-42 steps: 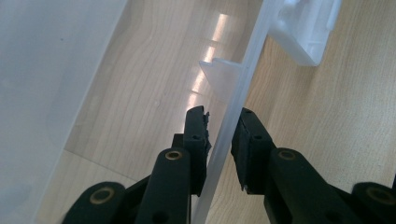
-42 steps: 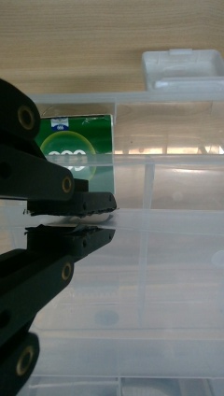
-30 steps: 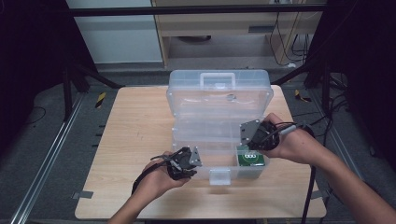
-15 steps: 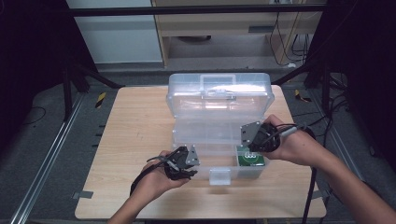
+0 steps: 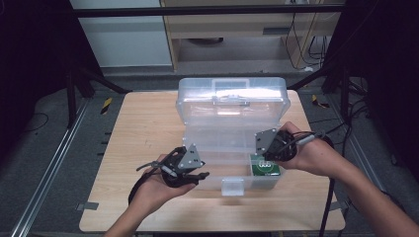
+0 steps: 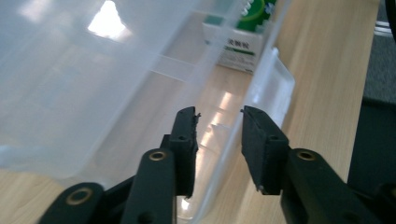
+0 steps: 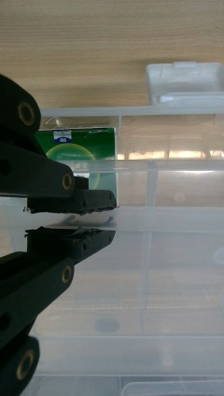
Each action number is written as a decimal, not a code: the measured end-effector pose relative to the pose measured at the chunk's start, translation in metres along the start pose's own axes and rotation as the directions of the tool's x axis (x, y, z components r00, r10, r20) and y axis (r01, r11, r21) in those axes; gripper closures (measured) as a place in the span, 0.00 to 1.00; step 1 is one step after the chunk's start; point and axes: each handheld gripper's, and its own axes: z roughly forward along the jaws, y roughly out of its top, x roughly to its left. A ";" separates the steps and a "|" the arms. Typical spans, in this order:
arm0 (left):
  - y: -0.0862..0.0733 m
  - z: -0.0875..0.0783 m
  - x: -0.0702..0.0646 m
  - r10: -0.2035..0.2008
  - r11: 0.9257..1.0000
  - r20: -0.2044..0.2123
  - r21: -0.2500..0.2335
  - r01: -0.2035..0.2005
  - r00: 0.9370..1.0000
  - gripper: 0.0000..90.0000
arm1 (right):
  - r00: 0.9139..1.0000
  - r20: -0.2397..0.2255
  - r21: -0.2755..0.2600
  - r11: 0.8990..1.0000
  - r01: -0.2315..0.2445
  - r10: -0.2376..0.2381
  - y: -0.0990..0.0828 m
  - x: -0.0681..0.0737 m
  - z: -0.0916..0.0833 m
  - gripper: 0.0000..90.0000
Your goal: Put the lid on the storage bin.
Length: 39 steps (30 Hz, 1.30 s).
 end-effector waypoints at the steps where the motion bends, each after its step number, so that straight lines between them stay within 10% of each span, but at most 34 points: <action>1: 0.002 -0.010 0.008 -0.030 0.999 -0.022 -0.024 0.029 0.999 0.79 | 1.000 0.002 -0.003 1.000 0.000 0.000 -0.001 0.000 0.000 0.91; 8: 0.001 -0.033 0.041 -0.137 0.990 -0.042 -0.046 0.135 0.990 0.99 | 1.000 0.006 -0.012 1.000 -0.007 0.007 -0.002 0.000 0.000 0.90; 14: -0.004 -0.039 0.069 -0.261 0.961 -0.051 -0.103 0.255 0.964 1.00 | 1.000 0.013 -0.018 1.000 -0.011 0.012 -0.004 0.002 0.000 0.90; 26: 0.008 -0.036 0.089 -0.275 0.958 -0.086 -0.106 0.266 0.958 0.98 | 1.000 0.019 -0.011 1.000 -0.014 0.015 -0.009 0.005 0.000 0.88; 33: 0.007 -0.043 0.099 -0.330 0.937 -0.079 -0.150 0.316 0.941 1.00 | 1.000 0.020 -0.010 1.000 -0.014 0.014 -0.010 0.008 0.001 0.86; 39: 0.005 -0.042 0.099 -0.343 0.932 -0.070 -0.148 0.330 0.937 1.00 | 1.000 0.007 -0.004 1.000 -0.012 0.012 -0.011 0.011 0.003 0.84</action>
